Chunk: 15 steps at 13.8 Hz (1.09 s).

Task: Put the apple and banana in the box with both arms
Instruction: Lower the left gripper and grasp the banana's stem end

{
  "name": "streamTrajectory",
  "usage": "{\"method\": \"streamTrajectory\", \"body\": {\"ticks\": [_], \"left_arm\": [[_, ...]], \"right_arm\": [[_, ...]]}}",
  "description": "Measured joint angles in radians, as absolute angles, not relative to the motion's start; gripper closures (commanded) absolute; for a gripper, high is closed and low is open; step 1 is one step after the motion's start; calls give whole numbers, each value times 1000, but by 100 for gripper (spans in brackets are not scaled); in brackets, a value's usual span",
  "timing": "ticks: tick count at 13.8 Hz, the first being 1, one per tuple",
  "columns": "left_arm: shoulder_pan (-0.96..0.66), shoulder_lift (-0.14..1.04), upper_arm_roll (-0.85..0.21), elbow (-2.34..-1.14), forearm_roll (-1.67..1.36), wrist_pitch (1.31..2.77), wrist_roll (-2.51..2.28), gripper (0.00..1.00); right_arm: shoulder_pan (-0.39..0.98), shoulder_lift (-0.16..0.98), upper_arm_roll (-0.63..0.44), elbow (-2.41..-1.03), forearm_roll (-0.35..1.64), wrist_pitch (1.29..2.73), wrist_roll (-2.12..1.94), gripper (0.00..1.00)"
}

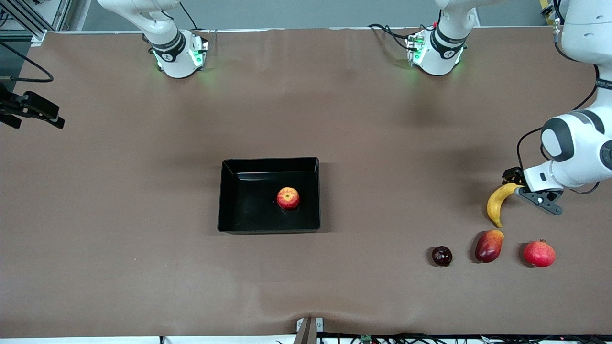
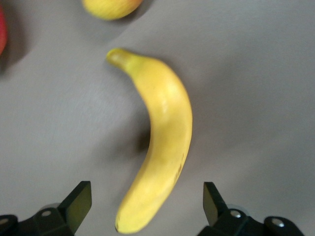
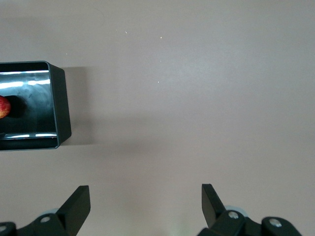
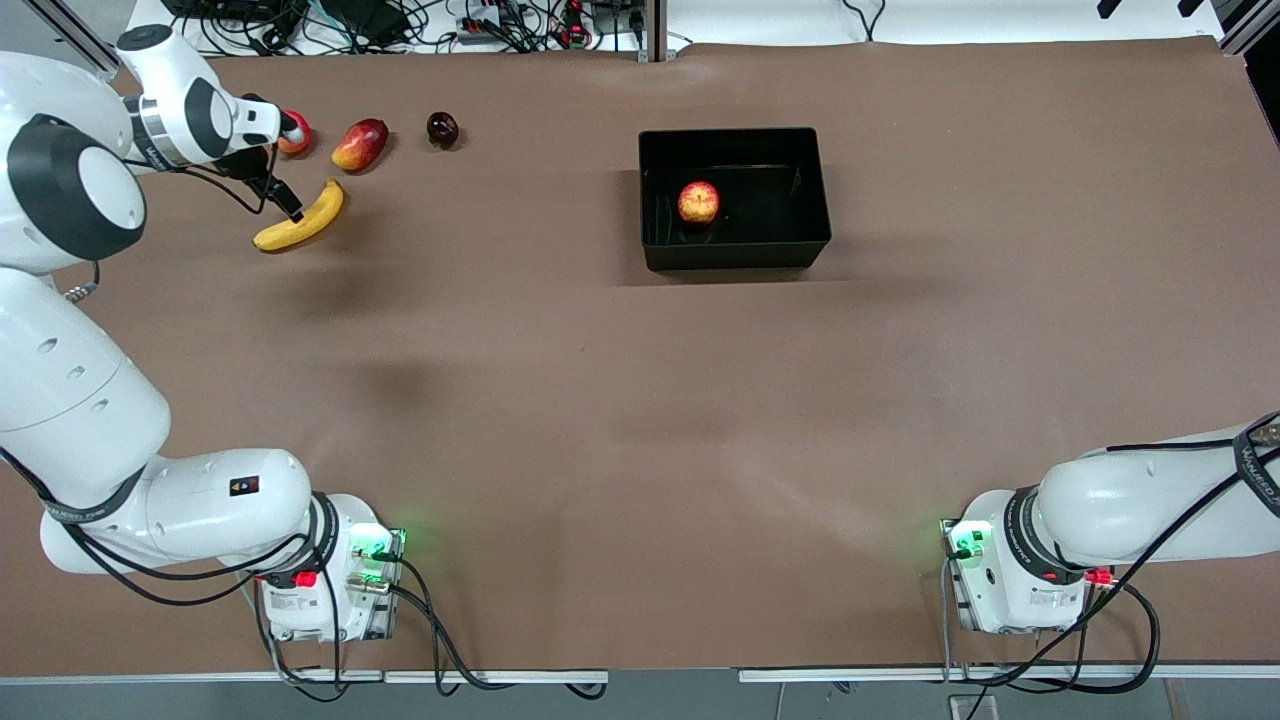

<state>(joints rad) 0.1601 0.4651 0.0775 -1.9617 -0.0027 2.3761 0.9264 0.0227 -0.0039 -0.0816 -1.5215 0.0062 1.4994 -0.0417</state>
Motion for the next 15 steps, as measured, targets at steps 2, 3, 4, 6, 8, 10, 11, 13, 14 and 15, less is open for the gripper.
{"method": "streamTrajectory", "body": {"ticks": [2, 3, 4, 6, 8, 10, 11, 13, 14, 15], "left_arm": [[158, 494, 75, -1945, -3, 2376, 974, 4], [159, 508, 75, -1940, -3, 2376, 983, 6], [160, 521, 75, -1937, -3, 2376, 987, 11], [159, 537, 74, -1935, -3, 2376, 989, 25], [159, 545, 74, -1934, -3, 2376, 990, 46], [159, 548, 74, -1932, -3, 2376, 991, 59], [159, 549, 74, -1931, -3, 2376, 991, 63], [159, 551, 74, -1929, -3, 2376, 992, 79], [158, 552, 73, -1927, -3, 2376, 993, 84], [156, 552, 72, -1925, -3, 2376, 996, 86]], "right_arm": [[24, -4, -81, -1522, 6, 1499, -42, 0], [24, -4, -82, -1522, 6, 1499, -42, 0], [24, -4, -81, -1522, 6, 1499, -42, 0], [24, -4, -82, -1522, 6, 1499, -42, 0], [24, -3, -81, -1523, 6, 1499, -42, 0], [25, -1, -81, -1524, 6, 1499, -42, 0], [25, 0, -81, -1525, 6, 1499, -42, 0], [25, 0, -81, -1526, 6, 1499, -42, 0], [25, 0, -81, -1526, 6, 1499, -42, 0], [25, 1, -81, -1526, 6, 1499, -42, 0]]}}
